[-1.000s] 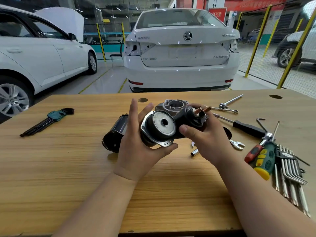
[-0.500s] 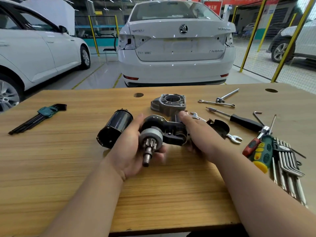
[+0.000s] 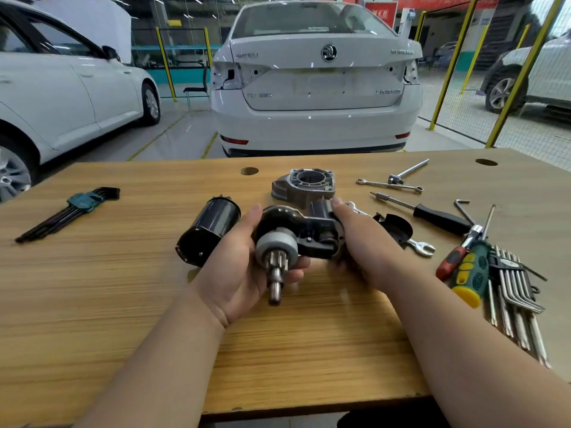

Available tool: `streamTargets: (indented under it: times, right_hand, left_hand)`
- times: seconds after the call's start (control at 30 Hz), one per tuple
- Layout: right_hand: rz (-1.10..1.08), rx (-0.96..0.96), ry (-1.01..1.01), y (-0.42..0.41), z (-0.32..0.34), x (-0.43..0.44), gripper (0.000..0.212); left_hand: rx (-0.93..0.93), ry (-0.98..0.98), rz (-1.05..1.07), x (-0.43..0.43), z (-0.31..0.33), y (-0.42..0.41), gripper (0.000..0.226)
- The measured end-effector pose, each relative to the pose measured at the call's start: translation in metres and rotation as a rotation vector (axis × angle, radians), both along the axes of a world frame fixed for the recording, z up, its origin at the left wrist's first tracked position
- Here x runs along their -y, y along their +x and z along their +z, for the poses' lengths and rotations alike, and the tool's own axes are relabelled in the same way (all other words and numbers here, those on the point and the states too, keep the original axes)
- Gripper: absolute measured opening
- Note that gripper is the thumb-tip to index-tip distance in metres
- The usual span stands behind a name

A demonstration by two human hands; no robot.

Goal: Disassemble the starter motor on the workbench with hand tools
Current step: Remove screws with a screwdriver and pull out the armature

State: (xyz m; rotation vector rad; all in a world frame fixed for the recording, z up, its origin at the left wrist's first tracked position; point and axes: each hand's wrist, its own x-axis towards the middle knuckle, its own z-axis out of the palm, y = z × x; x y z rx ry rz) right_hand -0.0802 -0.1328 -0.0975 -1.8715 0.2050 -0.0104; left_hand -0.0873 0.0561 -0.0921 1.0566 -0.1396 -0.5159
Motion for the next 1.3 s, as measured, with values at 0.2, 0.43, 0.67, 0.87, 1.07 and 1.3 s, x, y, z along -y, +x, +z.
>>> streamTargets:
  times: [0.2, 0.43, 0.67, 0.87, 1.07, 1.3]
  right_hand:
    - [0.096, 0.318, 0.066, -0.009, 0.002, 0.010, 0.061]
    - [0.328, 0.538, 0.269, -0.019, 0.011, 0.004, 0.046]
    - [0.140, 0.407, 0.064, -0.022, 0.017, -0.006, 0.064]
    - [0.112, -0.136, 0.326, -0.014, 0.021, 0.005, 0.048]
    - [0.285, -0.321, 0.426, -0.009, 0.018, 0.019, 0.062]
    - [0.369, -0.467, 0.571, -0.006, 0.011, 0.015, 0.054]
  left_hand:
    - [0.260, 0.112, 0.205, 0.000, -0.009, 0.001, 0.097]
    - [0.539, 0.340, 0.428, -0.005, -0.013, 0.004, 0.092]
    - [0.368, 0.397, 0.080, -0.012, 0.000, 0.000, 0.082]
    - [0.144, 0.434, -0.200, -0.014, -0.003, 0.004, 0.074]
    - [0.210, 0.623, -0.192, -0.012, -0.003, 0.000, 0.079]
    - [0.231, 0.647, -0.162, -0.012, -0.004, -0.003, 0.079]
